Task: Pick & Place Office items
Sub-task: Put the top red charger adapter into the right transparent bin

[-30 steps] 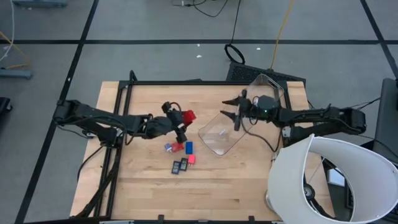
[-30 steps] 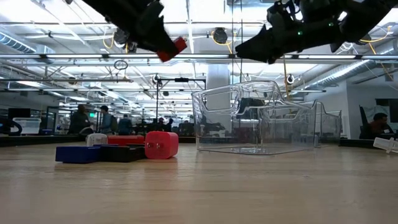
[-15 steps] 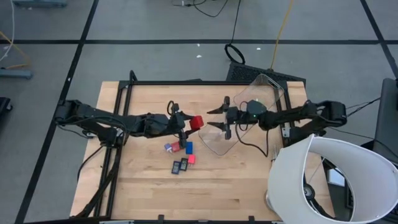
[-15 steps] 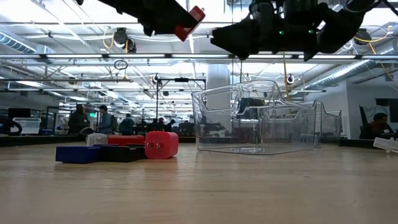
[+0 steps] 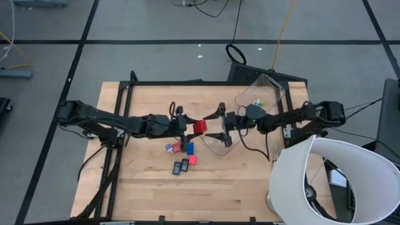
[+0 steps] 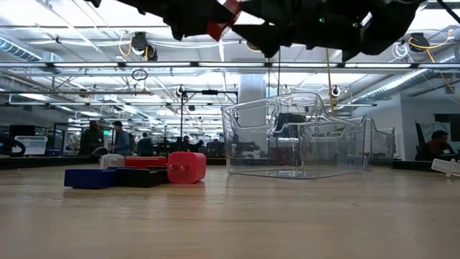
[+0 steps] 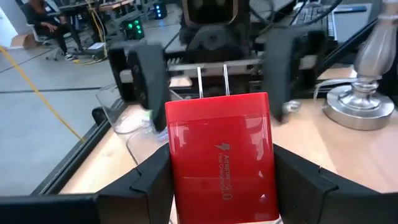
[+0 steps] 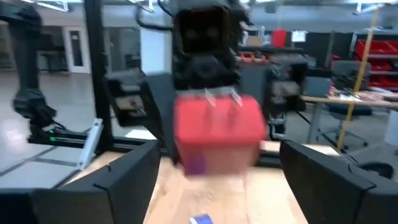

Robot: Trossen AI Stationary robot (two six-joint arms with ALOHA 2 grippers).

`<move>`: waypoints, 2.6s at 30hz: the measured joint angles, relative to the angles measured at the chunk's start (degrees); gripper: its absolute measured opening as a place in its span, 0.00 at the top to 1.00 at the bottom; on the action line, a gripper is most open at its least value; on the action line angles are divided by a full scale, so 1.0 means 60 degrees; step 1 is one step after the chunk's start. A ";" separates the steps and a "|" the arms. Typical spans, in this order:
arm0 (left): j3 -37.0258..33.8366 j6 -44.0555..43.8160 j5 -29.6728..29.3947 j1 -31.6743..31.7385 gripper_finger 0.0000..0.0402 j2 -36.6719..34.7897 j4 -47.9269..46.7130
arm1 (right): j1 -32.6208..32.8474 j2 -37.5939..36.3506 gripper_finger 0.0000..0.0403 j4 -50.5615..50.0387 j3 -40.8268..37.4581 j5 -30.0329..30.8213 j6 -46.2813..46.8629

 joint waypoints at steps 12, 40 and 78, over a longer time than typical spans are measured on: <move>0.0000 0.0047 0.0578 -0.0004 0.44 0.0506 0.1181 | 0.0441 -0.0007 0.27 -0.0111 0.0201 0.0017 -0.0393; -0.0004 -0.0352 0.0767 0.0006 0.38 0.0505 0.1072 | 0.0423 -0.0004 0.48 -0.0353 0.0197 -0.0004 -0.0744; 0.0001 -0.1017 -0.0798 -0.0106 0.10 -0.1426 -0.1813 | -0.0352 -0.0200 0.48 -0.1738 0.0177 0.0025 -0.0553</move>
